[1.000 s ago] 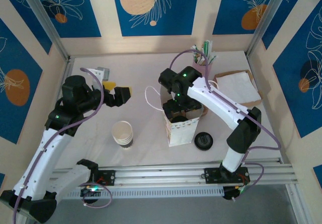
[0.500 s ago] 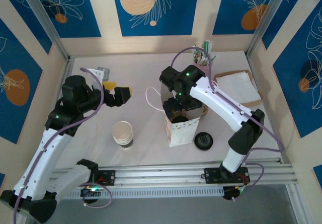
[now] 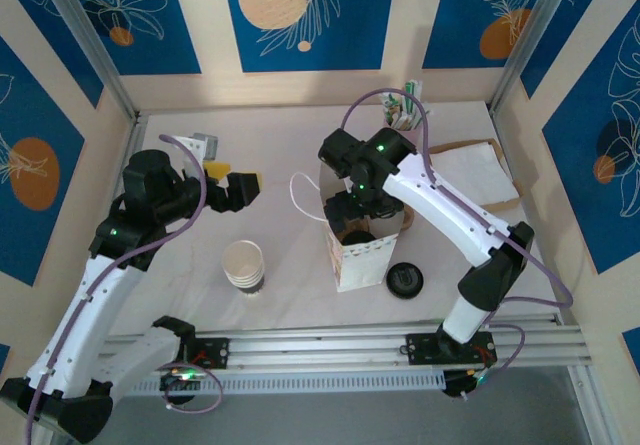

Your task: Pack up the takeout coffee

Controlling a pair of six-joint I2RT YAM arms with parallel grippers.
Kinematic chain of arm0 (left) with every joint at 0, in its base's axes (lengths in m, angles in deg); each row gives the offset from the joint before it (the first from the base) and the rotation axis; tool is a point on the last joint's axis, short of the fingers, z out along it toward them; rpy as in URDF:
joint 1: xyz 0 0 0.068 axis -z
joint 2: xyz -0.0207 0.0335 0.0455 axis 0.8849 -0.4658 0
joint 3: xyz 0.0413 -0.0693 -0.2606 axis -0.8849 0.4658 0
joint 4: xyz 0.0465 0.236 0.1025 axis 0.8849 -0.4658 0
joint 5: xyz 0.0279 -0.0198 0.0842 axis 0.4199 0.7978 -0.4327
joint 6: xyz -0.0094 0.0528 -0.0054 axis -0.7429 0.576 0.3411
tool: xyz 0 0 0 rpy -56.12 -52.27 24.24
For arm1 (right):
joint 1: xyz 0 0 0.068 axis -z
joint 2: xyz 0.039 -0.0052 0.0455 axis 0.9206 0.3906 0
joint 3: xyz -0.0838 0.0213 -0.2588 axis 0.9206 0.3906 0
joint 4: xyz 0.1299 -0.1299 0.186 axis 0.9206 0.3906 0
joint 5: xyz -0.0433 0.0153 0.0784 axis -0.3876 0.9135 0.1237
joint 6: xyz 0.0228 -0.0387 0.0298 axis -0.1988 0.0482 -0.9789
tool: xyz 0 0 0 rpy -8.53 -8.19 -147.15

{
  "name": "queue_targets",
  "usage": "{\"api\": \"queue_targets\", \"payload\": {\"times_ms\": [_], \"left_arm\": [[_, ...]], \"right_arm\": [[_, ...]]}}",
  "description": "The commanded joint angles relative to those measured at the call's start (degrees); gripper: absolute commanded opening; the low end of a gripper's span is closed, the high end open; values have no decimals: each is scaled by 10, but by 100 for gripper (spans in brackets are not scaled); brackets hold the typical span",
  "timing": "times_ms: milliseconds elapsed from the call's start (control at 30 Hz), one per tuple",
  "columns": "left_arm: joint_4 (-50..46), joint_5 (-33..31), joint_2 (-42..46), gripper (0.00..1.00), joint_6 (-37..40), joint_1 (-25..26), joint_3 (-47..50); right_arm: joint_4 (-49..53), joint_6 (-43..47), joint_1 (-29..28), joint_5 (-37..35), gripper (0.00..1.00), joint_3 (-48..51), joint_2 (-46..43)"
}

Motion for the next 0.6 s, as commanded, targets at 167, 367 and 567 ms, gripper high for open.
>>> {"api": "queue_targets", "payload": {"times_ms": [167,367,567], "left_arm": [[8,13,9,100,-5,6,-8],[5,14,9,100,-5,6,-14],[8,16,11,100,-10,6,-16]], "right_arm": [[11,-10,-9,-5,97,-29,-27],[6,-11,-13,-12,96,-39,-40],[-13,-9,-17,-19,95,-41,-65]]}}
